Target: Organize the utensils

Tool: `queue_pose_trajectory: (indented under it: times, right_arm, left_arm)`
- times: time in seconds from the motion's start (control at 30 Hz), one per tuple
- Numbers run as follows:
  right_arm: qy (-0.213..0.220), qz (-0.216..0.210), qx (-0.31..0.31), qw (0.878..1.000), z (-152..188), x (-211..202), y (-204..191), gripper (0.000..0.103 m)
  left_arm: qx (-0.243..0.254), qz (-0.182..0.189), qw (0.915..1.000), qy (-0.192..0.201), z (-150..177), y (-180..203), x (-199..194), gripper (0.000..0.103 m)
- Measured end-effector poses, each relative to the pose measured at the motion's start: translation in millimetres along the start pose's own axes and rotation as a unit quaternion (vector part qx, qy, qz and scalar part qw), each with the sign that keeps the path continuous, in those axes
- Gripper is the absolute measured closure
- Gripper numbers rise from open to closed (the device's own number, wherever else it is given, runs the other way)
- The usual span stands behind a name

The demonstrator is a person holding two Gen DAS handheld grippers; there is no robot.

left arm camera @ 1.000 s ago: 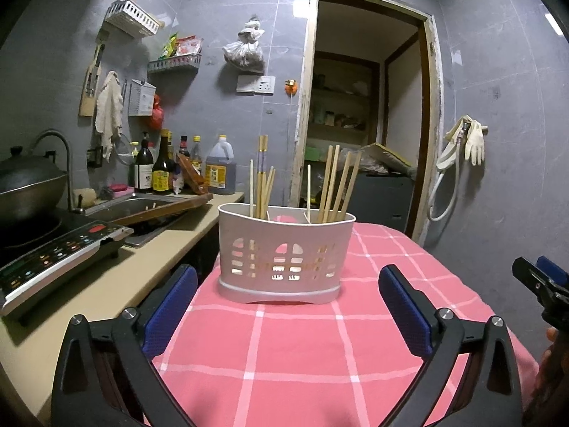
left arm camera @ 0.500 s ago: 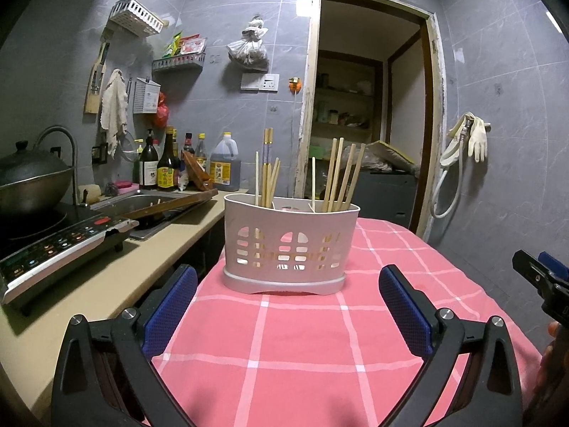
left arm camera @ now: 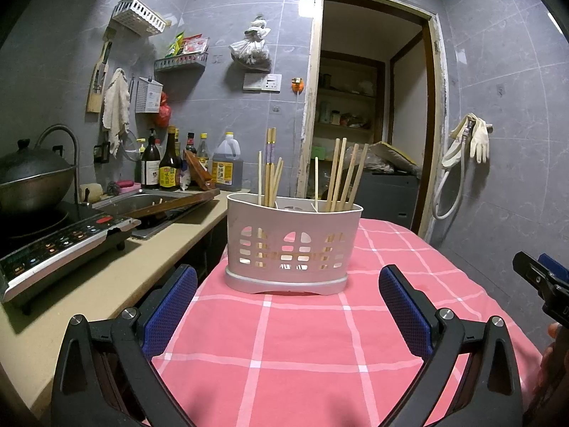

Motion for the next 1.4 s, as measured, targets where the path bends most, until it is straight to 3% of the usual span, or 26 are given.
queue_pose_trajectory:
  times: [1.4]
  right_arm:
    - [-0.003, -0.001, 0.004, 1.000, 0.8, 0.7, -3.3, 0.000]
  left_arm:
    - [0.000, -0.011, 0.9999, 0.002, 4.1, 1.5, 2.8, 0.003]
Point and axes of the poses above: each gripper's, at about its wrist camera, not at the fingertips, and x roughly the way its jaws point, y to its right, z to its underside, the point moved 7 cm from there along x, roughly the way its jaws point, and after that the axes turned 7 degrees about -z, right-handed, at the moved point
